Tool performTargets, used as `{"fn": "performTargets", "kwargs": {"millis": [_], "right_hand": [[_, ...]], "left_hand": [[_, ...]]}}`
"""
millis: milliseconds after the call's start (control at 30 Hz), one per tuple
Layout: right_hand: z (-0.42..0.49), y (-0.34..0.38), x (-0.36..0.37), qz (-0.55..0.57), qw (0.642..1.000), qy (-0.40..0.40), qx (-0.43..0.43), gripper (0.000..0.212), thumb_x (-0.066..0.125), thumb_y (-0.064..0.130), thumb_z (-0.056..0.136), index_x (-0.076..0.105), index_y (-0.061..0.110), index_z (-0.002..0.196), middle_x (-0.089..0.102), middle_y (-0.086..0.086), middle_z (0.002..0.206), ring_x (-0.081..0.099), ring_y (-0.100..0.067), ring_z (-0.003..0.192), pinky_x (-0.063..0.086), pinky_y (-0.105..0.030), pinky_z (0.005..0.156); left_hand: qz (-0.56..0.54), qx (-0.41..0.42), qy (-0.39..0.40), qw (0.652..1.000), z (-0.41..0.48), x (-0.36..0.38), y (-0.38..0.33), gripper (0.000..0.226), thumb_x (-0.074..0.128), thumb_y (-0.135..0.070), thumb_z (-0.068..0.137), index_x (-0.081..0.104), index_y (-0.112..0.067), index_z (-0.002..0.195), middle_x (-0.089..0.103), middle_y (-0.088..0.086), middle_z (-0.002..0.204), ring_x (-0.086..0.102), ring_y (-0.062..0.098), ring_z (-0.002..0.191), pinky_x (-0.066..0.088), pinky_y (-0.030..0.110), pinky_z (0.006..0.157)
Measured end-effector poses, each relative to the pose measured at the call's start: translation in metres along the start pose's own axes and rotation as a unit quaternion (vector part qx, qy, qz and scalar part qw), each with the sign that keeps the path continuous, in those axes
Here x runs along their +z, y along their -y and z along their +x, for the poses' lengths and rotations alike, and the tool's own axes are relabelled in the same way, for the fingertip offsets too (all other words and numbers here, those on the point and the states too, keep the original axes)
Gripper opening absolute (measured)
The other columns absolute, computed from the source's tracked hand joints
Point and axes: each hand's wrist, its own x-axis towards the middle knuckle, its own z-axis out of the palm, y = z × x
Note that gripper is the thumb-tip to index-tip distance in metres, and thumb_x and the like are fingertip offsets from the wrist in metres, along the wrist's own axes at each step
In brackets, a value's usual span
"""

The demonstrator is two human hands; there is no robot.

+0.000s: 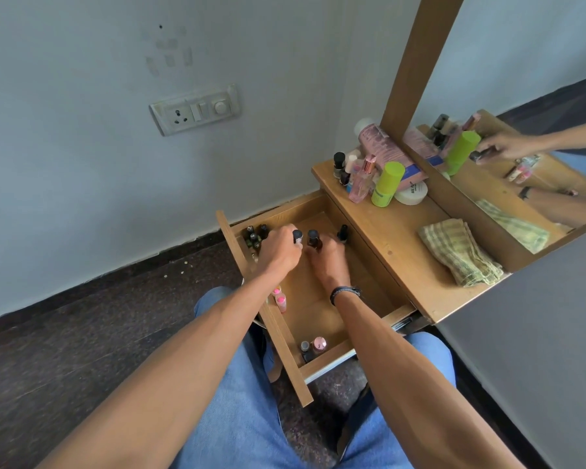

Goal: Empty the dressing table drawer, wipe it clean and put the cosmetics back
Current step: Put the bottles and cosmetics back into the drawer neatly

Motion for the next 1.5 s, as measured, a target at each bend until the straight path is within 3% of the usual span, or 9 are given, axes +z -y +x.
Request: {"fn": "performTargets", "kwargs": {"millis": [200,433,633,767,900,1033,1200,1333,1500], "right_hand": [[0.011,0.010,-0.002,-0.006,0.999,-0.033,0.038,0.010,0.057,0.014,0.098,0.065,0.010,0.100,0.069,-0.011,0.098,0.064,-0.034,0.092,0.054,-0.045,0.085],[0.029,0.022,0.003,-0.005,0.993,-0.053,0.107,0.018,0.052,0.015,0.104,0.063,0.009,0.116,0.067,-0.016,0.112,0.065,-0.037,0.105,0.051,-0.039,0.078],[0.038,0.026,0.006,0.093,0.978,-0.066,0.176,0.017,0.037,0.015,0.108,0.050,0.026,0.103,0.053,0.003,0.103,0.057,-0.016,0.089,0.038,-0.026,0.065],[0.039,0.023,0.010,0.079,0.987,-0.080,0.114,0.020,0.031,0.033,0.110,0.050,0.033,0.114,0.058,-0.001,0.127,0.053,-0.025,0.122,0.043,-0.041,0.097],[0.037,0.015,0.010,0.002,0.993,-0.102,0.052,0.027,0.033,0.048,0.108,0.054,0.036,0.120,0.060,0.003,0.131,0.054,-0.021,0.126,0.034,-0.033,0.094],[0.034,0.012,0.009,-0.002,0.995,-0.088,0.041,0.034,0.034,0.049,0.108,0.051,0.032,0.132,0.053,-0.001,0.145,0.049,-0.022,0.135,0.036,-0.036,0.104],[0.029,0.017,0.005,0.048,0.996,-0.046,0.051,0.038,0.030,0.040,0.110,0.045,0.023,0.140,0.046,-0.008,0.150,0.044,-0.027,0.140,0.035,-0.044,0.117],[0.024,0.017,0.003,0.052,0.996,-0.028,0.064,0.041,0.032,0.039,0.110,0.046,0.019,0.144,0.046,-0.010,0.149,0.045,-0.027,0.139,0.037,-0.041,0.113],[0.008,0.021,-0.016,0.072,0.995,0.022,0.072,0.040,0.054,0.007,0.099,0.059,0.016,0.138,0.066,-0.010,0.130,0.063,-0.028,0.121,0.052,-0.040,0.102]], "left_hand": [[-0.007,-0.013,-0.014,1.000,0.017,0.005,-0.020,0.024,0.061,-0.017,0.099,0.063,-0.018,0.122,0.068,0.012,0.122,0.066,0.035,0.110,0.057,0.045,0.086],[-0.084,-0.088,-0.024,0.992,0.037,0.015,-0.029,0.043,0.058,-0.008,0.099,0.056,-0.020,0.141,0.061,0.013,0.137,0.055,0.036,0.129,0.046,0.045,0.105],[-0.143,-0.112,-0.033,0.983,0.048,0.023,-0.034,0.042,0.060,-0.009,0.097,0.059,-0.018,0.138,0.063,0.012,0.135,0.056,0.034,0.128,0.044,0.044,0.108],[-0.223,-0.157,-0.037,0.961,0.051,0.033,-0.033,0.042,0.061,-0.007,0.095,0.061,-0.016,0.137,0.064,0.011,0.132,0.058,0.031,0.125,0.046,0.040,0.108],[-0.332,-0.181,-0.058,0.924,0.051,0.041,-0.034,0.023,0.069,-0.007,0.091,0.074,-0.011,0.113,0.075,0.007,0.109,0.066,0.021,0.112,0.050,0.035,0.105],[-0.353,-0.187,-0.073,0.914,0.053,0.045,-0.035,0.022,0.073,-0.010,0.090,0.074,-0.010,0.111,0.076,0.005,0.106,0.068,0.018,0.106,0.051,0.037,0.103],[-0.388,-0.210,-0.086,0.893,0.057,0.047,-0.034,0.020,0.075,-0.014,0.089,0.073,-0.013,0.109,0.073,0.005,0.107,0.067,0.019,0.102,0.053,0.034,0.097],[-0.400,-0.218,-0.082,0.886,0.058,0.046,-0.039,0.023,0.073,-0.015,0.091,0.072,-0.012,0.114,0.072,0.008,0.116,0.066,0.022,0.109,0.050,0.030,0.095],[-0.423,-0.239,-0.065,0.872,0.056,0.042,-0.037,0.027,0.069,-0.008,0.092,0.071,-0.013,0.118,0.070,0.006,0.117,0.060,0.015,0.098,0.045,0.024,0.088]]}}
